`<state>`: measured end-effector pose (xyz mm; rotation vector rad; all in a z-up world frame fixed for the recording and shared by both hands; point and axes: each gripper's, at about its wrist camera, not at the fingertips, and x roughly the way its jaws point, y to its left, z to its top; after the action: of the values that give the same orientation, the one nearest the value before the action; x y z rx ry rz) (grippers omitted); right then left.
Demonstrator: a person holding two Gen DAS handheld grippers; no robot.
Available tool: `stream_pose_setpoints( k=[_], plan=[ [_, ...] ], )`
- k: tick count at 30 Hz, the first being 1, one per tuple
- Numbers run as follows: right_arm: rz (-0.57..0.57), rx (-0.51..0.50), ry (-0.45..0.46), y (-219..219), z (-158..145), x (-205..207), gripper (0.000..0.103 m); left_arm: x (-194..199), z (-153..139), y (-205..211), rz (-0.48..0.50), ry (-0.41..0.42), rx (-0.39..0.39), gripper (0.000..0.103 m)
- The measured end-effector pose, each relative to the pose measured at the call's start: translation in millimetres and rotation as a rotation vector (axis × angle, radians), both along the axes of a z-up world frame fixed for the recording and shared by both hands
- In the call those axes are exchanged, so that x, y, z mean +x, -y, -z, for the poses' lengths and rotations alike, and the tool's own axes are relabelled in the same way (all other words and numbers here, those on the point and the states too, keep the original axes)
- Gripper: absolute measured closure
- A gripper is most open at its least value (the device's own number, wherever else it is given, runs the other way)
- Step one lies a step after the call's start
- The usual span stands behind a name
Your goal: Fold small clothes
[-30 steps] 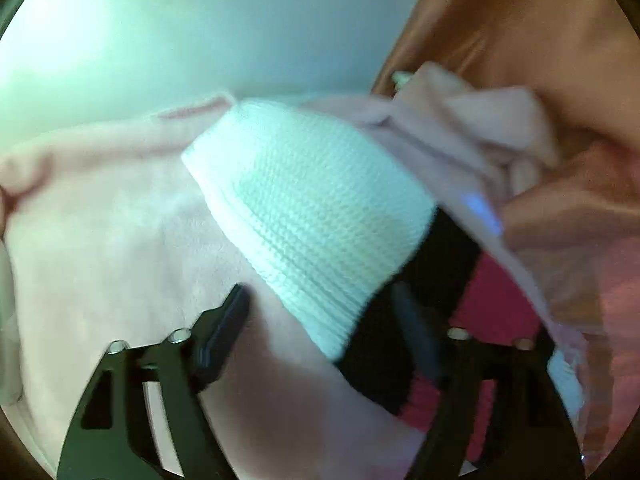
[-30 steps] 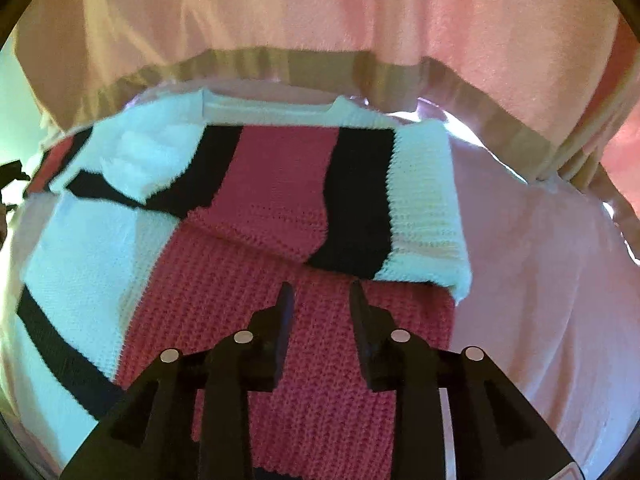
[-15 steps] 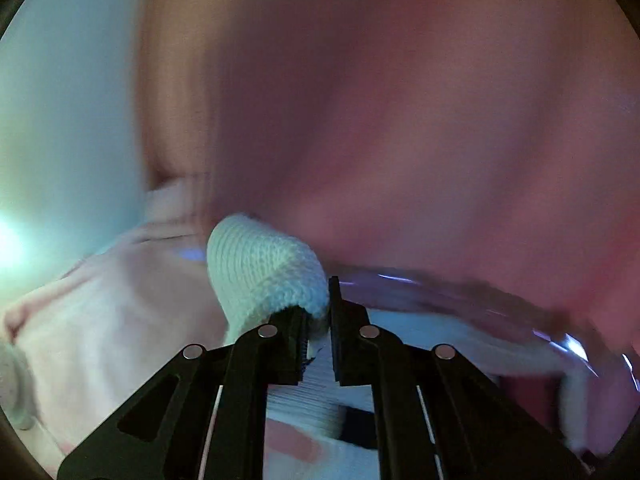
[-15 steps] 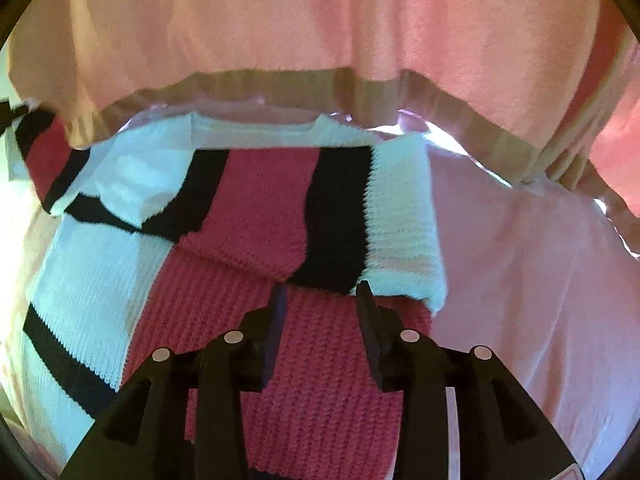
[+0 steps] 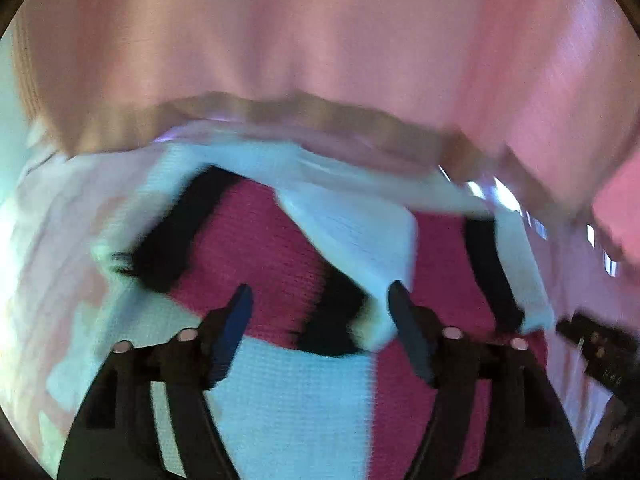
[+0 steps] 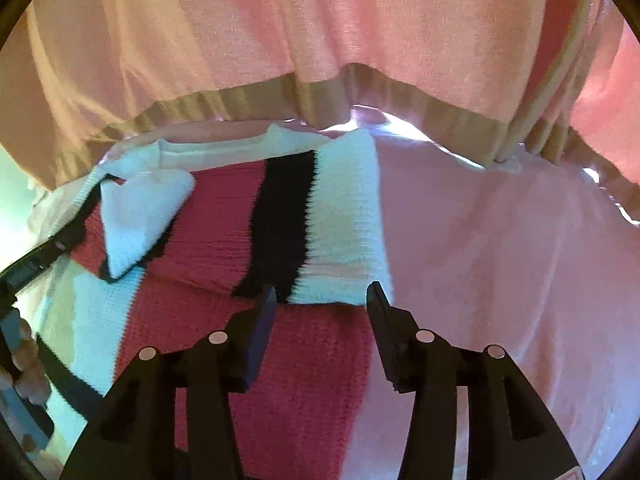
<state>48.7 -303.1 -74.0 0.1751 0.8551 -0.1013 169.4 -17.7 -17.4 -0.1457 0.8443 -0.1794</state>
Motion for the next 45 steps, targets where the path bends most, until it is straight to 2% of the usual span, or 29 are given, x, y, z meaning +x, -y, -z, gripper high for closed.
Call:
stream_pose_setpoints(
  k=[1, 3, 6, 9, 12, 14, 15, 16, 17, 18, 19, 20, 22, 24, 26, 28, 29, 30, 32, 33, 35, 36, 37, 39, 40, 42, 44, 45],
  plan=[
    [-0.018, 0.027, 0.001, -5.8, -0.5, 3.7, 0.055, 2.8, -2.7, -12.8, -0.031, -0.004, -0.024, 0.025],
    [-0.061, 0.079, -0.003, -21.9, -1.9, 13.9, 0.052, 9.7, -0.9, -41.7, -0.098, -0.028, -0.081, 0.025],
    [-0.131, 0.053, 0.006, -64.9, -8.8, 32.2, 0.050, 22.4, -0.3, -78.5, -0.215, -0.055, -0.137, 0.025],
    [-0.196, -0.063, 0.031, -118.6, -14.0, 47.9, 0.042, 26.9, 7.1, -93.8, -0.249, -0.068, -0.123, 0.025],
    [-0.241, -0.192, 0.030, -172.9, -7.1, 76.1, 0.040, 32.2, 16.9, -101.1, -0.255, -0.089, -0.097, 0.025],
    [-0.240, -0.259, 0.013, -191.0, 1.2, 94.2, 0.039, 38.0, 26.1, -108.1, -0.270, -0.117, -0.102, 0.025],
    [-0.234, -0.296, 0.001, -196.4, 6.4, 103.8, 0.043, 42.0, 32.1, -108.7, -0.272, -0.130, -0.107, 0.025],
    [-0.229, -0.329, -0.018, -198.3, 12.4, 115.0, 0.057, 46.1, 38.9, -109.8, -0.274, -0.149, -0.115, 0.025],
    [-0.224, -0.315, -0.020, -193.8, 11.7, 117.7, 0.097, 46.9, 42.4, -111.7, -0.277, -0.163, -0.122, 0.025],
    [-0.206, -0.266, -0.010, -183.2, 6.5, 117.1, 0.097, 47.3, 44.9, -113.9, -0.281, -0.173, -0.130, 0.025],
    [-0.173, -0.152, 0.040, -160.2, -8.1, 107.9, 0.097, 48.5, 45.9, -114.5, -0.282, -0.179, -0.133, 0.025],
    [-0.154, -0.092, 0.062, -143.9, -15.0, 100.0, 0.096, 49.5, 47.2, -114.9, -0.287, -0.184, -0.135, 0.025],
    [-0.095, 0.001, 0.073, -102.7, -17.6, 83.6, 0.095, 50.5, 49.0, -115.8, -0.292, -0.192, -0.146, 0.025],
    [-0.056, 0.019, -0.007, -76.5, 2.7, 83.6, 0.079, 50.6, 51.8, -112.4, -0.292, -0.201, -0.149, 0.025],
    [-0.031, 0.087, -0.092, -51.3, 31.3, 84.6, 0.079, 48.1, 54.3, -104.2, -0.291, -0.203, -0.128, 0.025],
    [-0.028, 0.204, -0.083, -34.3, 42.9, 81.6, 0.073, 44.1, 52.5, -95.8, -0.281, -0.193, -0.125, 0.025],
    [-0.024, 0.228, -0.070, -29.6, 44.1, 81.7, 0.061, 42.7, 50.7, -93.3, -0.276, -0.189, -0.140, 0.025],
    [-0.022, 0.243, -0.064, -25.9, 44.5, 83.1, 0.053, 41.8, 49.0, -92.2, -0.270, -0.187, -0.169, 0.025],
    [-0.037, 0.281, -0.065, -19.4, 44.7, 89.6, 0.048, 42.4, 49.6, -93.2, -0.268, -0.203, -0.249, 0.025],
    [-0.040, 0.307, -0.055, -16.0, 45.8, 92.3, 0.048, 45.0, 52.8, -94.7, -0.267, -0.216, -0.290, 0.025],
    [-0.026, 0.331, -0.049, -13.5, 50.4, 97.5, 0.048, 49.6, 57.8, -97.3, -0.280, -0.223, -0.308, 0.025],
    [-0.021, 0.342, -0.048, -11.3, 51.5, 101.0, 0.048, 52.4, 59.2, -98.4, -0.287, -0.215, -0.314, 0.029],
    [-0.012, 0.358, -0.040, -9.5, 53.4, 103.6, 0.048, 55.6, 58.5, -100.8, -0.300, -0.202, -0.311, 0.039],
    [-0.007, 0.368, -0.030, -8.2, 54.5, 105.8, 0.049, 59.5, 55.9, -104.4, -0.318, -0.208, -0.295, 0.051],
    [-0.005, 0.372, -0.029, -7.5, 53.2, 107.6, 0.049, 59.0, 51.8, -108.0, -0.327, -0.217, -0.300, 0.052],
    [-0.005, 0.371, -0.027, -7.7, 50.6, 104.5, 0.049, 49.8, 35.9, -115.3, -0.357, -0.183, -0.282, 0.051],
    [-0.007, 0.361, -0.024, -7.3, 48.5, 102.2, 0.049, 33.5, 12.8, -119.1, -0.384, -0.114, -0.214, 0.047],
    [-0.007, 0.355, -0.024, -6.5, 47.8, 101.0, 0.049, 29.0, 8.1, -120.0, -0.387, -0.101, -0.207, 0.041]
  ],
)
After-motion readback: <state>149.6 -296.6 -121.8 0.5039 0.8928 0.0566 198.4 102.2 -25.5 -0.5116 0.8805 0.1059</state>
